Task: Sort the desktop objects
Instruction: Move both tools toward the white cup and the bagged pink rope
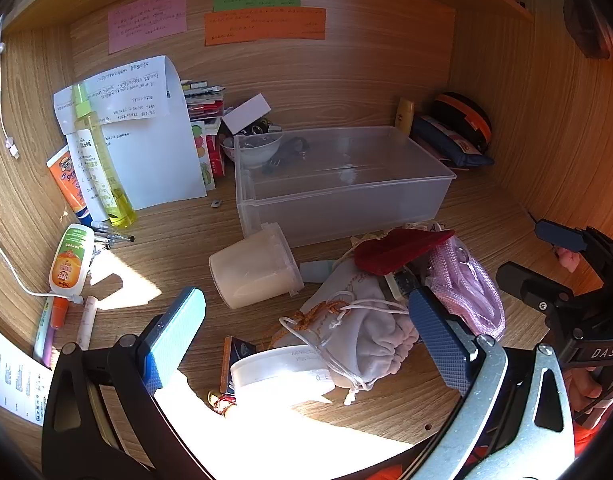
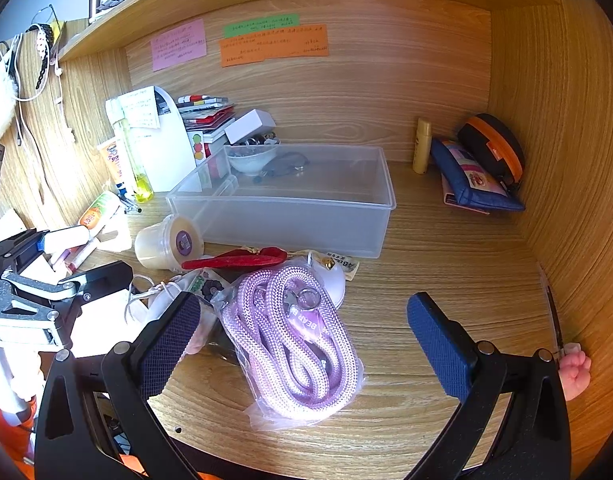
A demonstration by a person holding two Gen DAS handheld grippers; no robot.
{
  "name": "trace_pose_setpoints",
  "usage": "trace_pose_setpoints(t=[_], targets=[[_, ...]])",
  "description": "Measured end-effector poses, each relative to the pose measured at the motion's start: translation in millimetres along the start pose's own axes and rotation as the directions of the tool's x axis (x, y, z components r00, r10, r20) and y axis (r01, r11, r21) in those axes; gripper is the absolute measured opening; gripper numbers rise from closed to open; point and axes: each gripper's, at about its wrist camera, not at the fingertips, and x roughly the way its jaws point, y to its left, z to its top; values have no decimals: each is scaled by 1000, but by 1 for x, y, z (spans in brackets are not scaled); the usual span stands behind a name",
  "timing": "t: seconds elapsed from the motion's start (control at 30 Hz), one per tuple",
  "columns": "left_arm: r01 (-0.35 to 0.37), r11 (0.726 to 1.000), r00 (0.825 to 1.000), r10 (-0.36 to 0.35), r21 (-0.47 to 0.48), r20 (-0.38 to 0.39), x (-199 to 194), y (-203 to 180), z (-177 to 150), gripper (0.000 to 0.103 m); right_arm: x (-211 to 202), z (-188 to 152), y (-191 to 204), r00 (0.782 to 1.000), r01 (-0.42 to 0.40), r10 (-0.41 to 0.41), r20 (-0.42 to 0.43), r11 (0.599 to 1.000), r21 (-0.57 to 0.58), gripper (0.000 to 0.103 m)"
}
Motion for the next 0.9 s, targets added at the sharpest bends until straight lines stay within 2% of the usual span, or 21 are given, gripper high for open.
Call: trace_pose_setpoints(t=[0.57, 0.73, 0.9], targets=[[-6, 1000, 1000, 6, -2, 11, 0, 2, 0, 103, 1, 0, -3, 1000, 1, -1, -3, 1000, 2, 103], [-2, 1000, 1000, 2, -4, -10, 2, 11, -1, 103, 4, -1, -7, 1000, 5, -5, -6, 1000, 8, 103], [65, 997, 997, -67, -46, -44, 4, 26, -3, 103, 4, -2, -10, 1000, 7, -7, -2, 1000, 5, 103]])
